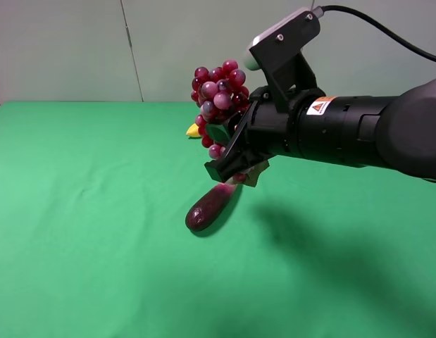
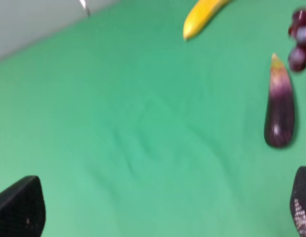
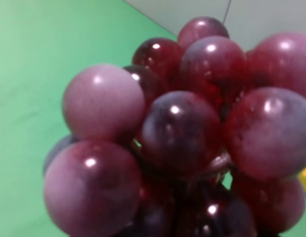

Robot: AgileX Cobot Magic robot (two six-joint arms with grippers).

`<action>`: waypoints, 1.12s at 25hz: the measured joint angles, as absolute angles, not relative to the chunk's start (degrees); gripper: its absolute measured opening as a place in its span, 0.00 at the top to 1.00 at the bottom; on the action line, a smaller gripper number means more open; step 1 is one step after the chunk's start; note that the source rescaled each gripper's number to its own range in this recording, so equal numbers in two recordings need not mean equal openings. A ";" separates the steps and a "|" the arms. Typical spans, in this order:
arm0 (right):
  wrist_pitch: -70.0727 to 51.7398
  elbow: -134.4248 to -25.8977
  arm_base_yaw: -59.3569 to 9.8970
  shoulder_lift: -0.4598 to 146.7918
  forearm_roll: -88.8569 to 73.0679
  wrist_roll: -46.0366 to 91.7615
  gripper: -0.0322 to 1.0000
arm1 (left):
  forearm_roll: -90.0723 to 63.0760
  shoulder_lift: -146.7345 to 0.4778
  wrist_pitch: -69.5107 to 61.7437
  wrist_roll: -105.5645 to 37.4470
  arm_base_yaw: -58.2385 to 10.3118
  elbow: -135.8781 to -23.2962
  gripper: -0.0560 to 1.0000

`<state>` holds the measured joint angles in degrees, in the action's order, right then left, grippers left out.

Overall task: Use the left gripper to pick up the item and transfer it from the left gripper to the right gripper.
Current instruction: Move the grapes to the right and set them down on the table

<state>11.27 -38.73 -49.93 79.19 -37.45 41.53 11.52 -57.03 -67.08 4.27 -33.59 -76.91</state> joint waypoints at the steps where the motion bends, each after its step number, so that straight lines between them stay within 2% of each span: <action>1: 11.27 -38.73 -49.93 79.19 -37.45 41.46 0.97 | 11.52 -54.42 -67.08 5.35 -33.59 -74.26 0.00; 10: 11.27 -38.73 -49.93 79.19 -37.45 41.33 0.97 | 11.20 -30.16 -67.08 9.37 -33.59 -53.04 0.00; 21: 11.21 -38.73 -49.93 79.19 -37.45 39.17 0.97 | 3.19 -3.01 -66.39 8.77 -33.59 -33.50 0.00; 28: 11.21 -38.73 -49.93 79.19 -37.45 38.05 0.97 | 1.01 0.16 -61.89 5.32 -33.59 -28.04 0.00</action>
<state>11.21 -38.73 -49.93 79.19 -37.45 38.05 1.01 0.16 -61.89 5.32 -33.59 -28.04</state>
